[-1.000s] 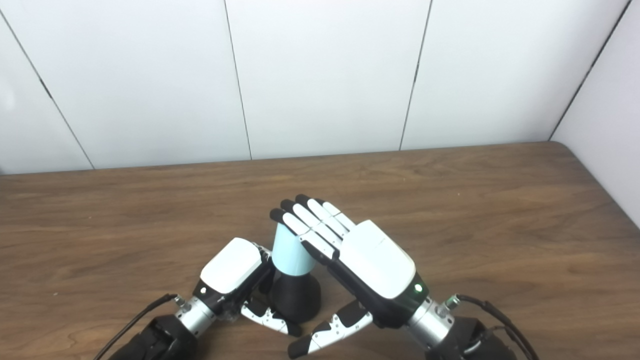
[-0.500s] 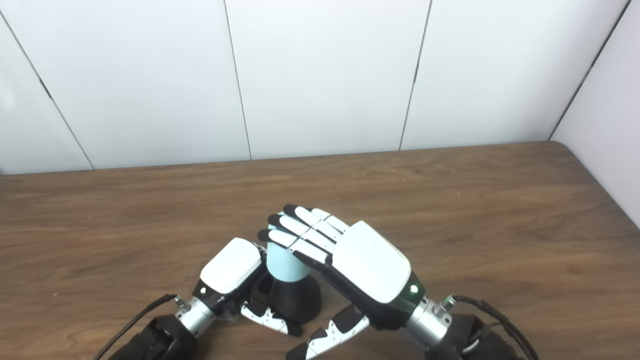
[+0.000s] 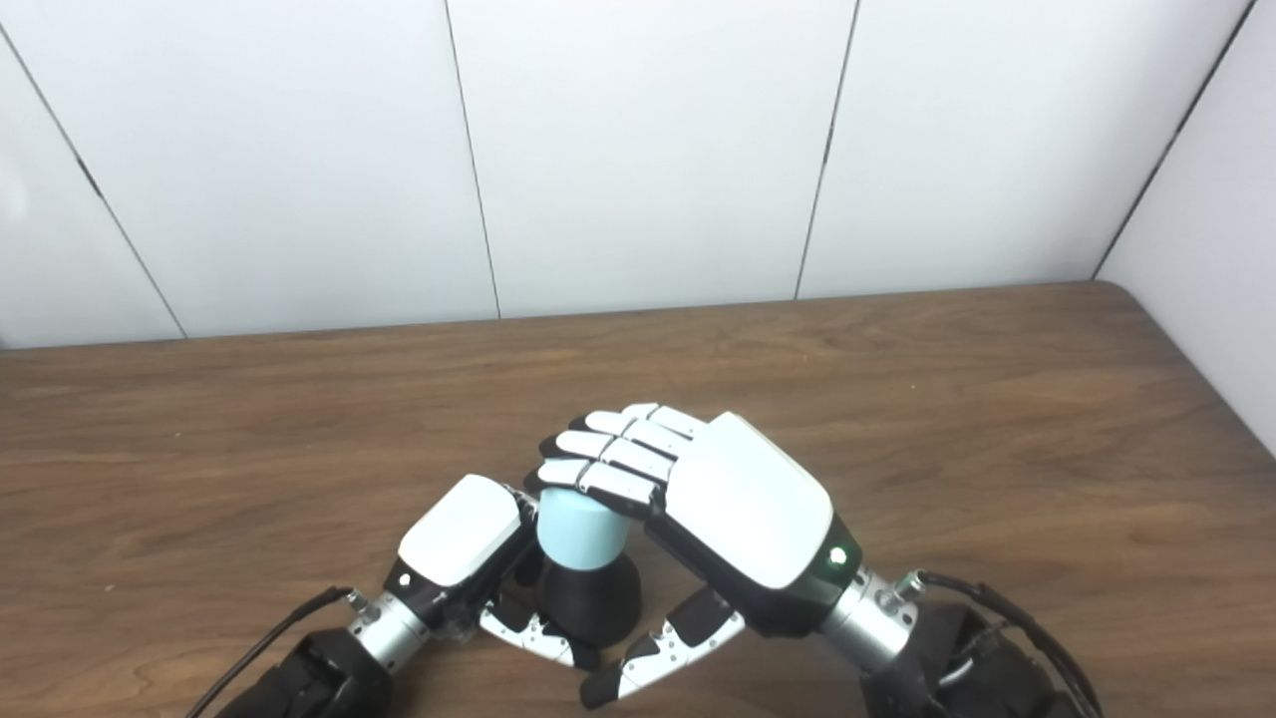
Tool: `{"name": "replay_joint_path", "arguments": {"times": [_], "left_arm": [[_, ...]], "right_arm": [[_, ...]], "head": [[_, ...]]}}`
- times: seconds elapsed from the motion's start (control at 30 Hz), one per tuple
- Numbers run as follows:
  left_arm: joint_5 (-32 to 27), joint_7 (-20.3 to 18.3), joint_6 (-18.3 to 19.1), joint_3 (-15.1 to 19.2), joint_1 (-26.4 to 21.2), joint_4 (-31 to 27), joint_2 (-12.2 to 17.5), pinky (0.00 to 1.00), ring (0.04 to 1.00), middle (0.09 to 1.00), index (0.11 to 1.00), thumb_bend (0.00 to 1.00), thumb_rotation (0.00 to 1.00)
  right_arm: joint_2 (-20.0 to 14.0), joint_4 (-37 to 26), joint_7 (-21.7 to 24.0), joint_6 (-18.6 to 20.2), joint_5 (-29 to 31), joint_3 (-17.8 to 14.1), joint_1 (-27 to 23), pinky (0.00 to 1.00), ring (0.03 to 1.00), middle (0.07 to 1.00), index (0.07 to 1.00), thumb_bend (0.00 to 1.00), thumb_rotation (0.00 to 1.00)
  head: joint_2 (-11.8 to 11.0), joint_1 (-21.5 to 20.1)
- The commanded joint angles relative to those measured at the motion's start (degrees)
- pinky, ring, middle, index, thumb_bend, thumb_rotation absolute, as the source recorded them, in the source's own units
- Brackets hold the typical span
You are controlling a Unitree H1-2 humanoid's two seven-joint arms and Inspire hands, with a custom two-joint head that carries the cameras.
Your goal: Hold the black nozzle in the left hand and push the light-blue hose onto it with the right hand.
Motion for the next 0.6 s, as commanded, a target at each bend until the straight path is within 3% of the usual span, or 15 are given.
{"name": "replay_joint_path", "arguments": {"times": [0.0,0.13,0.3,0.43,0.57], "left_arm": [[3.03,-4.88,0.71,-3.79,6.12,5.43,1.7,0.1,0.154,0.238,0.481,0.52,0.04],[2.89,-5.0,1.0,-3.85,6.23,5.14,1.75,0.1,0.154,0.234,0.48,0.52,0.04],[2.79,-5.34,1.26,-4.07,6.14,5.01,1.79,0.1,0.154,0.234,0.479,0.52,0.04],[2.65,-5.25,1.38,-4.13,6.15,4.78,1.75,0.11,0.158,0.237,0.48,0.52,0.04],[2.52,-4.51,0.94,-4.09,6.16,4.97,1.73,0.1,0.152,0.231,0.48,0.52,0.04]], "right_arm": [[-2.29,-0.69,2.5,-1.68,-3.24,0.06,-1.03,0.77,0.812,0.815,0.764,0.9,0.74],[-3.89,-0.03,2.94,-3.67,-7.03,0.38,-2.1,0.8,0.851,0.837,0.78,0.87,0.71],[-5.47,0.72,6.66,-4.2,-10.72,1.54,-2.76,0.86,0.931,0.907,0.841,0.85,0.73],[-5.0,1.49,9.68,-3.13,-13.65,2.56,-2.2,0.94,0.99,0.969,0.905,0.83,0.77],[-4.27,2.7,8.56,-3.37,-17.05,3.53,-1.38,0.92,0.989,0.976,0.917,0.82,0.77]], "head": [[0.04,-0.15],[0.04,-0.15],[-0.09,0.06],[-0.02,0.26],[0.03,0.17]]}}
